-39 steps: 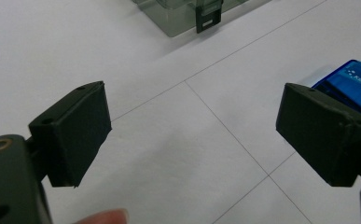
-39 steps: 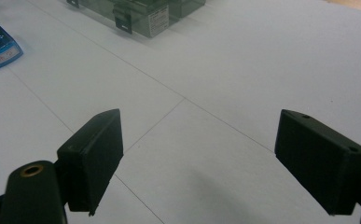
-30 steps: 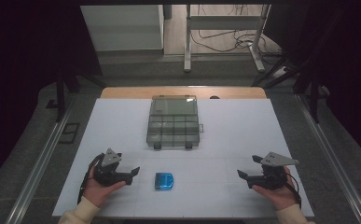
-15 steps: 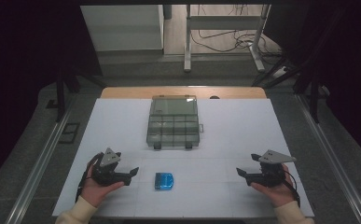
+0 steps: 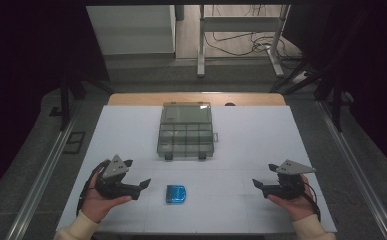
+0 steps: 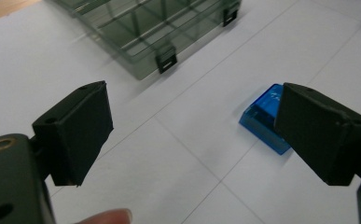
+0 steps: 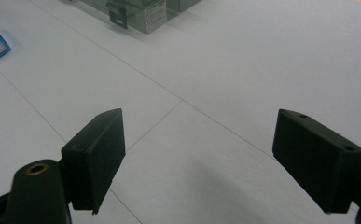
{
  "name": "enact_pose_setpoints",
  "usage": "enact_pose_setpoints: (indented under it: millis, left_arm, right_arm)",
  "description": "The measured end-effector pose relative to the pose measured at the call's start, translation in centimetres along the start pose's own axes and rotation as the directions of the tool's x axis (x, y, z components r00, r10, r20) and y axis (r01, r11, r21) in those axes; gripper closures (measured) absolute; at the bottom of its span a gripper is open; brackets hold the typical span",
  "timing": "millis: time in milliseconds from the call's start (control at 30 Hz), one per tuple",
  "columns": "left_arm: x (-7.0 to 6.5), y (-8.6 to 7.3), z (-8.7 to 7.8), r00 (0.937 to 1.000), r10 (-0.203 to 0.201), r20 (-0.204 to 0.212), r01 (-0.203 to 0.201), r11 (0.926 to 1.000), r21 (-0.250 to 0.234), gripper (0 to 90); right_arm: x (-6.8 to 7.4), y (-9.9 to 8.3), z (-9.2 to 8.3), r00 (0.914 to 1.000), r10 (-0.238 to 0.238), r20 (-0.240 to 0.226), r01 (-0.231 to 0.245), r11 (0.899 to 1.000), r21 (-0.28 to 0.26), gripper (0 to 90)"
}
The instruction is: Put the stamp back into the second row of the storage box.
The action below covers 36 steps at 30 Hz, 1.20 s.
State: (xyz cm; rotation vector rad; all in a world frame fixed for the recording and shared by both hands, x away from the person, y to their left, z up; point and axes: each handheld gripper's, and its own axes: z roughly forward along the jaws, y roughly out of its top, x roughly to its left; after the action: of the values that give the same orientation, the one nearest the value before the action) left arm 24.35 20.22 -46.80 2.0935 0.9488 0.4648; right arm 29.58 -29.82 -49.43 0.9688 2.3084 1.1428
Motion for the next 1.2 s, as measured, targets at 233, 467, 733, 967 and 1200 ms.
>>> enact_pose_setpoints:
  millis: [233, 467, 733, 967, 1200]
  left_arm:
    - [-1.0, 2.5, 0.7, 0.9957, 0.062, 0.069, -0.064, 0.9975, 0.03, 11.4]
    - [-1.6, 4.7, 1.3, 0.9872, 0.106, 0.119, -0.113, 0.9924, 0.05, 11.6]
    - [-3.0, 7.0, 2.6, 0.9683, 0.167, 0.186, -0.185, 0.9791, 0.085, 11.7]
    - [-4.0, 7.8, 3.3, 0.9504, 0.212, 0.227, -0.242, 0.964, 0.111, 11.9]
    - [-4.7, 7.7, 4.3, 0.9372, 0.232, 0.26, -0.276, 0.9501, 0.145, 11.8]
  right_arm:
    - [0.0, 0.0, -0.2, 1.0, 0.0, 0.004, 0.0, 1.0, 0.0, 17.4]
    - [0.0, -0.2, -0.2, 1.0, -0.001, 0.005, 0.001, 1.0, 0.004, 17.3]
    - [-0.1, -0.3, -0.2, 0.9999, 0.0, 0.012, 0.0, 1.0, 0.009, 17.2]
    - [-0.1, -0.3, 0.0, 0.9999, -0.002, 0.011, 0.002, 1.0, 0.014, 17.2]
    - [-0.1, -0.3, -0.1, 0.9999, -0.003, 0.013, 0.003, 1.0, 0.016, 17.2]
